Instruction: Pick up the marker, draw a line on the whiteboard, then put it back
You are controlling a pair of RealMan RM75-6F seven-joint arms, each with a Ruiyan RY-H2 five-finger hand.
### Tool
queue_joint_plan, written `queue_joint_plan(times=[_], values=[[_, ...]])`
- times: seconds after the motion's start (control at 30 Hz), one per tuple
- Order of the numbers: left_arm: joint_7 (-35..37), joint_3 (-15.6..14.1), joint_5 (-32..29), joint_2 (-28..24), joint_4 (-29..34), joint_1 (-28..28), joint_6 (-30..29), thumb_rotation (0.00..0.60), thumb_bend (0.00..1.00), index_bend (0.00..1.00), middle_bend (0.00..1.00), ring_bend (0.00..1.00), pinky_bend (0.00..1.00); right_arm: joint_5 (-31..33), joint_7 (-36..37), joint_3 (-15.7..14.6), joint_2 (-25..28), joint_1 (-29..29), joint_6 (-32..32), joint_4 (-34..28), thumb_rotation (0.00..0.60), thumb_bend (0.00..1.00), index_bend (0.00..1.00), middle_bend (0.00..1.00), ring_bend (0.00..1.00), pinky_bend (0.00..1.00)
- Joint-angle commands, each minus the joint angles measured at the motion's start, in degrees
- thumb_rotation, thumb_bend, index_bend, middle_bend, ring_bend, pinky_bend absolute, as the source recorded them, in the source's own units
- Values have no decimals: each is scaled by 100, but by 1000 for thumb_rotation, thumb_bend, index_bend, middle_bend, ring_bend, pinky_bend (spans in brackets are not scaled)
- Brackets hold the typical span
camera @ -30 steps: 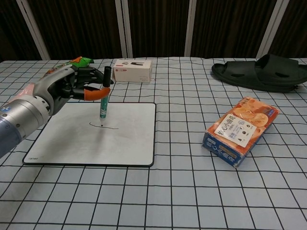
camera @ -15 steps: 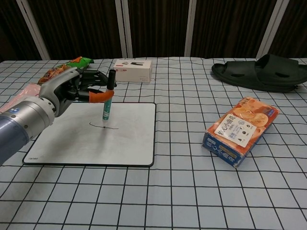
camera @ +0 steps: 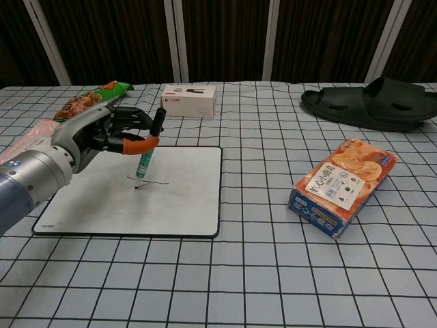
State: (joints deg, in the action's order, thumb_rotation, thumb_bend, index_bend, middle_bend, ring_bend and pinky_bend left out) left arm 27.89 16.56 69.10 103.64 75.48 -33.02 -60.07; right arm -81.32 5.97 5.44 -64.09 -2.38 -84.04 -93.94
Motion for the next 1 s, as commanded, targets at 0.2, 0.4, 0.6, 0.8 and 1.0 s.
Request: queue_joint_plan(times=[0.2,0.4,0.6,0.8,1.0], values=[[28,-278,25,-346,615,344,-115,600,567,790,314,152,197,10,-62,7,-18,2,-17,11,600,343,0,0,0,0],[268,-341,314,-705,1332,671,-602,600,568,791,316,151,197,12,-97,13,-28,3,-32,2,600,343,0,0,0,0],[357,-261,517,-1048,1767,820,-902,600,567,791,318,152,195,20,-139,9,-38,2,-25,2,600,344,0,0,0,0],[50,-247,521,-1284,1819,791,-845,600,568,791,318,149,186,45,-169,11,-41,0,-10,-8,600,344,0,0,0,0],[-936,-488,474,-1575,1714,689,-563,600,567,791,319,143,131,63,-163,11,-36,6,-3,-30,600,343,0,0,0,0]])
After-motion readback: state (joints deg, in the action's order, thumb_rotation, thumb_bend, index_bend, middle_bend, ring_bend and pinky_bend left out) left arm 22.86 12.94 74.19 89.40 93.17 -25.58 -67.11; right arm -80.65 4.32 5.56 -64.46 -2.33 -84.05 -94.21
